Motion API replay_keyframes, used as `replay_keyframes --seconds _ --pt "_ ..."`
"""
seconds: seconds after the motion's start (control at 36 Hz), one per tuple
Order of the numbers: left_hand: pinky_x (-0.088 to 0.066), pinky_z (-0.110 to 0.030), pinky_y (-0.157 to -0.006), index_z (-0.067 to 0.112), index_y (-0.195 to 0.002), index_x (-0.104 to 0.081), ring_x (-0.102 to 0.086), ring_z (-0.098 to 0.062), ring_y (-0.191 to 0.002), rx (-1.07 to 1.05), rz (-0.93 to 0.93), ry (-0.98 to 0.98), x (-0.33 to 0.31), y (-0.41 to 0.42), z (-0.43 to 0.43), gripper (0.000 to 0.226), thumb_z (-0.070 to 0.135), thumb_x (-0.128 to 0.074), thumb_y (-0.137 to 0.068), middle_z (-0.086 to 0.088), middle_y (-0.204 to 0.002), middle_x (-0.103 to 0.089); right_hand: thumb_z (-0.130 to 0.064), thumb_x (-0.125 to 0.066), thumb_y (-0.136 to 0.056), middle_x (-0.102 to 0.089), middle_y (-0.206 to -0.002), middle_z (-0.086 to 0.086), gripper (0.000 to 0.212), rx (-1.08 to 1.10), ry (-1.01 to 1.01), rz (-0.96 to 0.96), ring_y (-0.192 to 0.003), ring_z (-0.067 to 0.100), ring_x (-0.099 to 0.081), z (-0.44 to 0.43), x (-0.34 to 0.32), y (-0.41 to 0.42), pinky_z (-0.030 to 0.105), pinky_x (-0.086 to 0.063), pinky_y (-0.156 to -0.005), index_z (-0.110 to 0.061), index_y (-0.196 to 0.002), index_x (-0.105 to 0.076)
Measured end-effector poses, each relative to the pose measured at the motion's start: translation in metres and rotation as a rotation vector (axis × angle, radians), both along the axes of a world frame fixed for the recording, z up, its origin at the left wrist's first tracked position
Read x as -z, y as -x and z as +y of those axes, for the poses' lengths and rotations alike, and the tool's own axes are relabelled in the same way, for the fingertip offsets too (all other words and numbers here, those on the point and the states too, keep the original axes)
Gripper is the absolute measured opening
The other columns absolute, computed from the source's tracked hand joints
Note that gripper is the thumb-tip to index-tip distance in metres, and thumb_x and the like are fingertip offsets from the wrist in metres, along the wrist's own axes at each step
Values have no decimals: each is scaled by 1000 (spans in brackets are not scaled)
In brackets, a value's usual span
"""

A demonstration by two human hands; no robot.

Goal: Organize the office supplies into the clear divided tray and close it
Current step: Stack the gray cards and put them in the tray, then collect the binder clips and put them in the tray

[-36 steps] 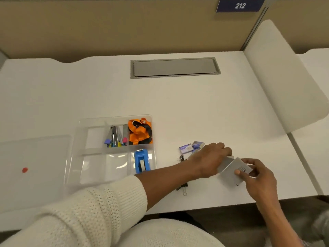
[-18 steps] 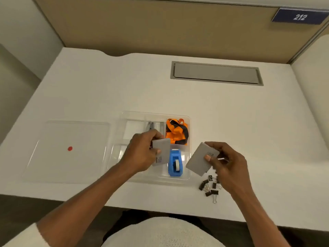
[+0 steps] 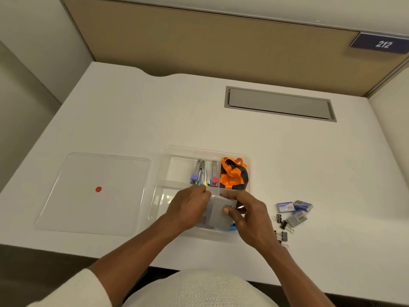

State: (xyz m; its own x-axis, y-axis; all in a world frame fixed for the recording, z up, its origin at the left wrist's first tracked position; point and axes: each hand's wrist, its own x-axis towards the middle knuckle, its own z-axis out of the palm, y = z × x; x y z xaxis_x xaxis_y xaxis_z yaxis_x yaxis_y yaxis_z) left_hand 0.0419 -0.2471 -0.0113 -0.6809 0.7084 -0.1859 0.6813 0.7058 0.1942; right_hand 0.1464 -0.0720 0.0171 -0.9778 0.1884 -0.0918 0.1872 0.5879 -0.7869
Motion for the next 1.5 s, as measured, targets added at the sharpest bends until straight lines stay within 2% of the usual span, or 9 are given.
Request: replay_keyframes --seconds 0.11,0.28,0.42,0.56,0.78,0.94,1.19,1.39,1.5 --pt "-55 -33 -81 16 -123 -68 -64 -22 -101 -30 128 -90 -2 3 -4 44 35 -80 -85 -4 -120 -66 -12 -72 -92 -71 -117 -4 32 6 -15 -17 -97 15 -67 -4 5 6 31 -62 -82 -19 -124 -68" --pt "-53 -33 -61 15 -88 -74 -65 -21 -76 -223 288 -416 -13 8 -38 19 25 -87 -78 0 -88 -68 -15 -73 -93 -70 -120 -4 33 -11 -7 -35 -101 15 -65 -13 10 21 21 -59 -82 -20 -125 -68" --pt "-56 -39 -70 11 -114 -67 -62 -28 -98 -587 338 -378 -6 20 -79 31 23 -76 -87 -5 -114 -60 -14 -74 -91 -69 -120 -7 36 -36 -3 -13 -103 12 -64 -22 12 30 9 -52 -82 -21 -126 -68" --pt "-58 -43 -71 12 -130 -65 -70 -34 -90 -783 165 -292 -2 27 -94 41 29 -71 -94 -10 -122 -65 -13 -74 -92 -66 -129 -3 38 -131 -134 -31 -112 18 -64 -34 20 39 32 -60 -92 -21 -128 -65" --pt "-57 -38 -64 10 -101 -75 -72 -34 -78 -779 136 -214 -4 26 -90 17 22 -62 -101 -9 -91 -77 -23 -76 -91 -54 -134 8 57 -307 -454 -62 -116 24 -60 -51 37 42 37 -59 -97 -17 -143 -54" --pt "-53 -36 -60 9 -98 -72 -71 -36 -72 -762 155 -187 -1 26 -89 14 21 -64 -99 -10 -87 -76 -24 -92 -72 -63 -118 11 48 -292 -676 -28 -112 26 -61 -61 44 43 35 -61 -78 -10 -113 -72" --pt "-49 -38 -57 5 -97 -66 -67 -40 -68 -689 172 -101 2 23 -90 17 19 -56 -102 -13 -83 -71 -24 -75 -91 -53 -137 14 47 -342 -597 -120 -127 27 -49 -66 53 42 41 -56 -101 -7 -132 -60" --pt "-51 -44 -59 -2 -117 -62 -57 -39 -99 -555 275 -149 -16 14 -68 35 19 -71 -91 -21 -107 -61 -14 -76 -88 -64 -115 6 22 27 -442 106 -107 21 -60 -42 25 4 30 -59 -65 -12 -110 -73" --pt "-53 -38 -54 2 -110 -68 -58 -31 -96 -309 288 -288 -22 -4 -35 30 23 -74 -89 -13 -103 -63 -20 -72 -93 -65 -114 2 19 260 -394 74 -99 17 -63 0 24 -31 29 -60 -69 -16 -111 -73"
